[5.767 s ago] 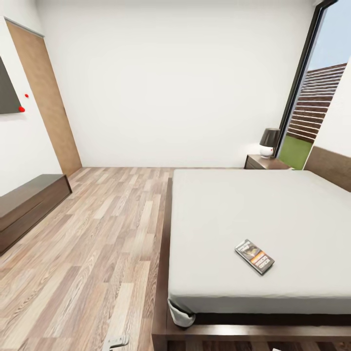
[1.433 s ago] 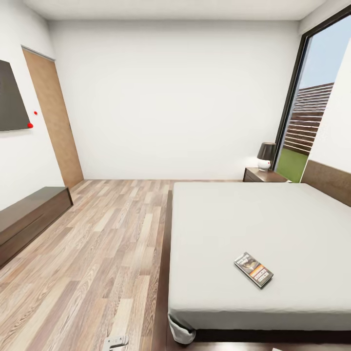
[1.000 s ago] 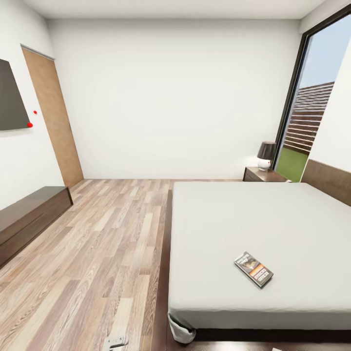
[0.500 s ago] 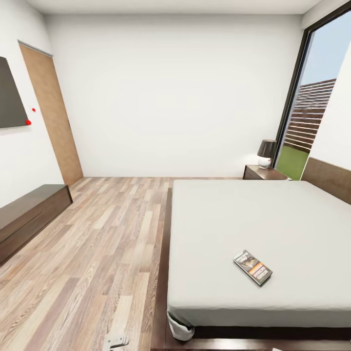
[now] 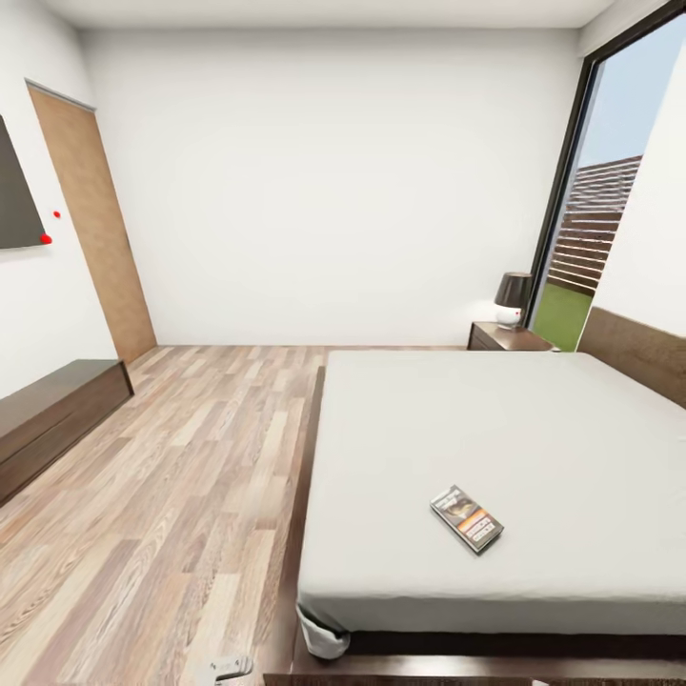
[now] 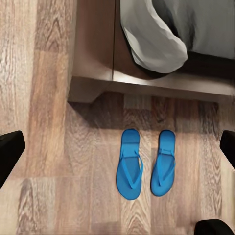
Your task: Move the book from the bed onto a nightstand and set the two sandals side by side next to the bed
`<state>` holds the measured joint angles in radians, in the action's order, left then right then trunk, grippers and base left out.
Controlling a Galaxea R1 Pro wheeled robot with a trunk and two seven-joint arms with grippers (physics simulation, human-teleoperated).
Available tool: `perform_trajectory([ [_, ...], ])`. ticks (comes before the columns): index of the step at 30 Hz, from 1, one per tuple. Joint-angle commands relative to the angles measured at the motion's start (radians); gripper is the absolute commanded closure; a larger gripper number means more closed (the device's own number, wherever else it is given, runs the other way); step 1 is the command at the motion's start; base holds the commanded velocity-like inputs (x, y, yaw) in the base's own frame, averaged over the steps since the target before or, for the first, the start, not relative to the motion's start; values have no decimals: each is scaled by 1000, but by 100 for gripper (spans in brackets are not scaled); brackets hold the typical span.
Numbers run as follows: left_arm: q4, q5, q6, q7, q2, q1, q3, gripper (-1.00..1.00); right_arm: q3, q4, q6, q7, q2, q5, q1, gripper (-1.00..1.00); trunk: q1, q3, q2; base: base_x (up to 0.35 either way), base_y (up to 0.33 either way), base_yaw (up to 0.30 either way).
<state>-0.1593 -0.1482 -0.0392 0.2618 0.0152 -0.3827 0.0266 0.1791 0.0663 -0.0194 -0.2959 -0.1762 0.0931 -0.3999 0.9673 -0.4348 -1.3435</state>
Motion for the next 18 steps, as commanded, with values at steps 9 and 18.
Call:
perform_trajectory([
  [9,2,-7,-1,5,0,-1,2,-100,2,0,-2,-5,0,10,0,-100,0,-1,-1,-145,-199,0],
  [18,1,-7,-1,5,0,-1,2,-100,2,-1,-2,-5,0,10,0,-100,0,-1,-1,-140,-158,0],
])
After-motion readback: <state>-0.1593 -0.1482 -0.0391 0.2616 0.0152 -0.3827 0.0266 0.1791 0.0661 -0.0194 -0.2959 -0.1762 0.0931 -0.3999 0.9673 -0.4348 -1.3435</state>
